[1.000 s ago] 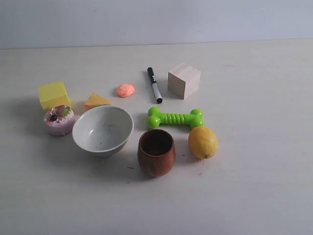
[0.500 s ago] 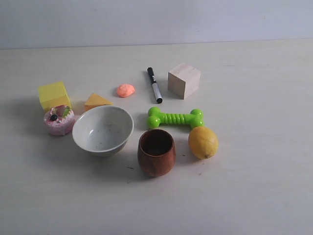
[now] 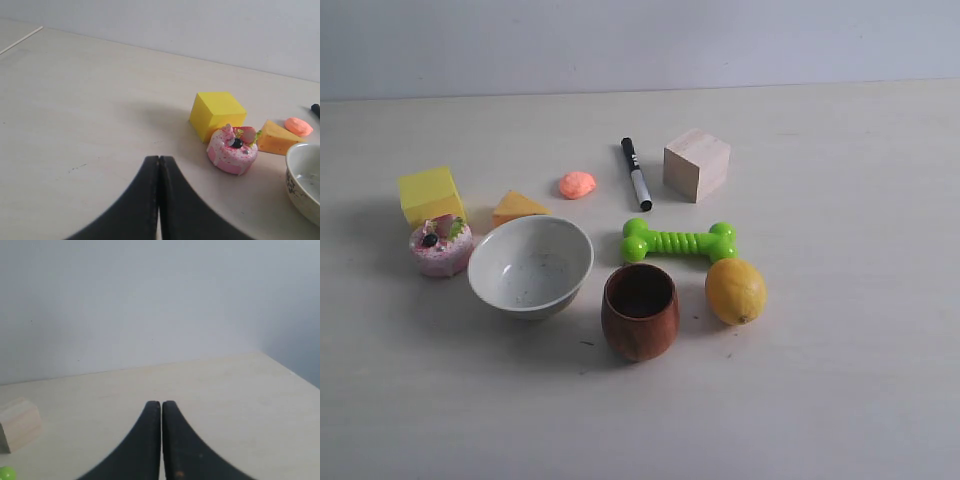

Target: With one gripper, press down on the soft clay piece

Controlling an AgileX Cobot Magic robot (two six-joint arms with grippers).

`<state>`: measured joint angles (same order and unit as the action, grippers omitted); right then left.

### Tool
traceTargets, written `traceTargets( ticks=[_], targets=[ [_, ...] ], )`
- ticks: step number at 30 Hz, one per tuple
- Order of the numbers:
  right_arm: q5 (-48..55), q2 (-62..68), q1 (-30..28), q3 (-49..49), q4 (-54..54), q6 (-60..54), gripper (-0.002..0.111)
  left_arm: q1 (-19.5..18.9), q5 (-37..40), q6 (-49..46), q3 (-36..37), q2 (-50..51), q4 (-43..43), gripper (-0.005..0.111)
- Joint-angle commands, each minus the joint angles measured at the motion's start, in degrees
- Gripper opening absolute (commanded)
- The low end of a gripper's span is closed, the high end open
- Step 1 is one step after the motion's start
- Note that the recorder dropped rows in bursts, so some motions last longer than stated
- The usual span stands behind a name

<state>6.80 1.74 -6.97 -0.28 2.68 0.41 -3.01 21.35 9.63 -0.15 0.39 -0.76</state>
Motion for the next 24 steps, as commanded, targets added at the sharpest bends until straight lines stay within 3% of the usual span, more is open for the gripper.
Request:
traceTargets(
  ticks=[1,5,11,20,24],
  targets=[
    [-2.34,-0.38,-0.31,0.28,-3.58,-3.06,0.002,0.28,-0.04,-0.17,0.15,-0.39,0.35,0.0],
    [-2.46,-0.38,-0.31,0.28,-8.93,-8.38,0.002,0.28,-0.04,-0.17,0.15,-0.39,0.35,0.0],
    [-8.2,-0.38,-0.31,0.28,-8.67,-7.09,0.002,0.28,-0.04,-0.17,0.15,-0.39,0.35,0.0],
    [-30.27,-0.38,-0.31,0.28,-8.67,18.26,0.002,0.28,-0.04,-0.17,0.15,-0.39,0.35,0.0],
    [-35.64,-0.38,-0.31,0.28,-8.67,24.48,0.002,0.28,-0.04,-0.17,0.15,-0.39,0.35,0.0]
  ],
)
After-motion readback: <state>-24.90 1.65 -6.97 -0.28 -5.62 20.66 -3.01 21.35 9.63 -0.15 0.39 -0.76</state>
